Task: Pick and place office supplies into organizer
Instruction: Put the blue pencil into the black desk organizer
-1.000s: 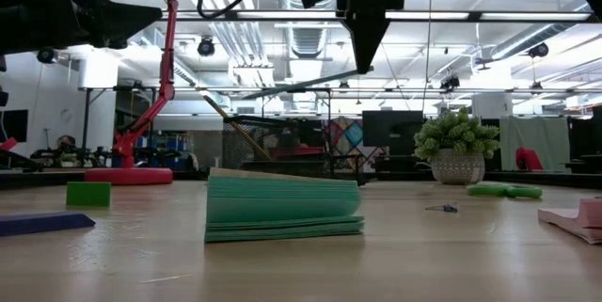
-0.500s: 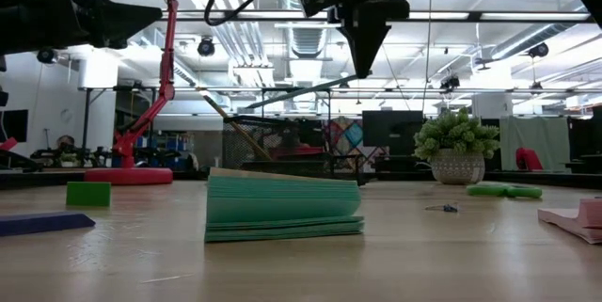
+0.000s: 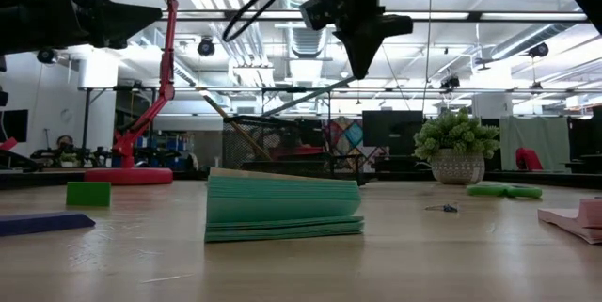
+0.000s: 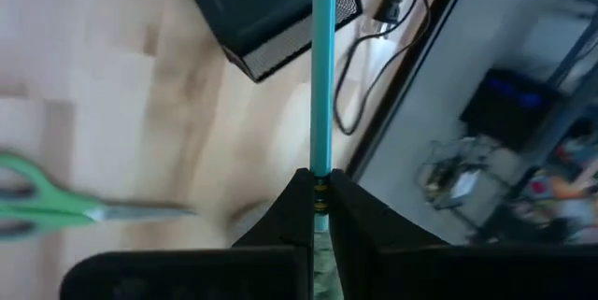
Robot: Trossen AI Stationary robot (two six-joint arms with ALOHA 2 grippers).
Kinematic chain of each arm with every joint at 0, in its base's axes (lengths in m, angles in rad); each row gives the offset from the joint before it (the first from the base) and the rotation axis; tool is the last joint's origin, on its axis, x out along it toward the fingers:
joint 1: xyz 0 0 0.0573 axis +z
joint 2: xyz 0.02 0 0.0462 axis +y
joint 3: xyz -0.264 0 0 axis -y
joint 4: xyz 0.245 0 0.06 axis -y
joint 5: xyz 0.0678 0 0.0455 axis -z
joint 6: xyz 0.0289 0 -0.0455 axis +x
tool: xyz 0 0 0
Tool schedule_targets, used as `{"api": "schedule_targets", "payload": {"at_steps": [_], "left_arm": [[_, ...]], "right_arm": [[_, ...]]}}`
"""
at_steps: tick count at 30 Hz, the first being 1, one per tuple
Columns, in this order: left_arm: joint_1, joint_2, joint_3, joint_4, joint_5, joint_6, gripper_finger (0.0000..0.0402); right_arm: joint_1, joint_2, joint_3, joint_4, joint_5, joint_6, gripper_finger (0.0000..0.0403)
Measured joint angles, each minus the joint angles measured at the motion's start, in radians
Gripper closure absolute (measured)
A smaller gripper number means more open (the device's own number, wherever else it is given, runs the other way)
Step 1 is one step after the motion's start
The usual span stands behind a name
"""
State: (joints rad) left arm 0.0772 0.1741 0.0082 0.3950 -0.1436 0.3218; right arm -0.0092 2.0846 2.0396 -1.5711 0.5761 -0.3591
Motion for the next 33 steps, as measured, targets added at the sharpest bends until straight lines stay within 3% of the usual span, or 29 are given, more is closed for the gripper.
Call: {"api": "schedule_targets", "payload": {"at_steps": [5, 15, 23, 33], "left_arm": [[0.000, 0.000, 0.000, 0.000, 0.000, 0.000, 0.0402], [0.000, 0.000, 0.000, 0.000, 0.000, 0.000, 0.0402], [0.000, 0.000, 0.000, 0.000, 0.000, 0.007, 0.0402], [0.000, 0.000, 0.000, 0.000, 0.000, 0.008, 0.0402]], "right_arm": [[0.000, 0.000, -0.001, 0.000, 0.065, -0.135, 0.0390], [-0.007, 0.000, -0.001, 0.017, 0.164, -0.206, 0.0390], [-0.014, 0.001, -0.001, 0.124, 0.178, -0.315, 0.0390], [-0.038, 0.001, -0.002, 0.132, 0.187, -0.403, 0.0390]]}}
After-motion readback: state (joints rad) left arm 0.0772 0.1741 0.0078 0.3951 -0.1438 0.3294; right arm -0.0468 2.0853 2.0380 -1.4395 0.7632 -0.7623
